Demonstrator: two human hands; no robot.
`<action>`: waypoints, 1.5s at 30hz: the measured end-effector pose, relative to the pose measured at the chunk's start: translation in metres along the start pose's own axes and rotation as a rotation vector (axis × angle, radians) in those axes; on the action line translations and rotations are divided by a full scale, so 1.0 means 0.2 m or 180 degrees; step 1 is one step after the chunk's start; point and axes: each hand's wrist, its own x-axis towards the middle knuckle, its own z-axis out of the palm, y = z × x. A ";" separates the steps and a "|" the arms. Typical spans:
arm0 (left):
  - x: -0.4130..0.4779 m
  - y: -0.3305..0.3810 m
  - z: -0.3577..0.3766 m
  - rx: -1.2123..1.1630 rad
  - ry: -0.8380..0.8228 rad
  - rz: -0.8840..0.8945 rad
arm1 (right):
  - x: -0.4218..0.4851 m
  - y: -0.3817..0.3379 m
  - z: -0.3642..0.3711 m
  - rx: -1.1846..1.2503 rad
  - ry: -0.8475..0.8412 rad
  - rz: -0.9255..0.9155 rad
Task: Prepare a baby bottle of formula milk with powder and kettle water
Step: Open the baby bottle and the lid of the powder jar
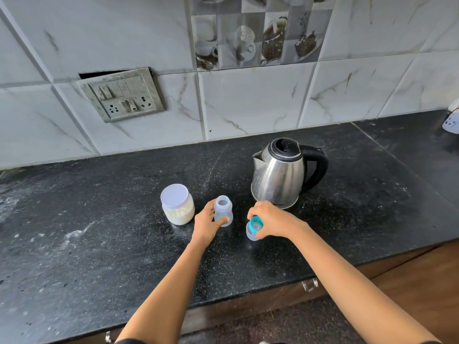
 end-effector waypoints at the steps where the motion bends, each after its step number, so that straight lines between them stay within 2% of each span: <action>1: 0.00 0.00 0.00 0.0011 0.0021 -0.0007 | 0.00 0.00 0.01 0.0004 0.0001 -0.0018; 13: -0.08 -0.03 0.04 -0.0146 0.0537 -0.0012 | 0.00 0.06 0.10 0.0441 0.0022 -0.0032; 15: -0.13 -0.04 0.03 -0.0109 0.0841 -0.0006 | 0.00 0.05 0.07 0.0569 0.0200 -0.0129; 20: -0.23 -0.04 -0.06 0.0040 0.1987 -0.0066 | 0.16 -0.10 -0.09 0.0859 0.1076 -0.0569; 23: -0.22 -0.05 -0.13 -0.0053 0.2265 -0.0059 | 0.30 -0.27 -0.13 0.0968 0.1073 -0.0704; 28: -0.15 -0.09 -0.28 -0.0108 0.2099 -0.0136 | 0.50 -0.53 -0.09 0.0791 0.0566 -0.0773; 35: -0.05 -0.17 -0.46 0.0033 0.1262 -0.0161 | 0.74 -0.71 0.02 0.0529 0.0155 -0.0378; 39: 0.03 -0.23 -0.52 -0.0083 0.0882 -0.0095 | 0.81 -0.74 0.06 0.0376 0.0150 -0.0284; 45: 0.08 -0.24 -0.56 -0.0057 0.0634 -0.0017 | 0.84 -0.74 0.14 0.0054 0.0635 -0.0415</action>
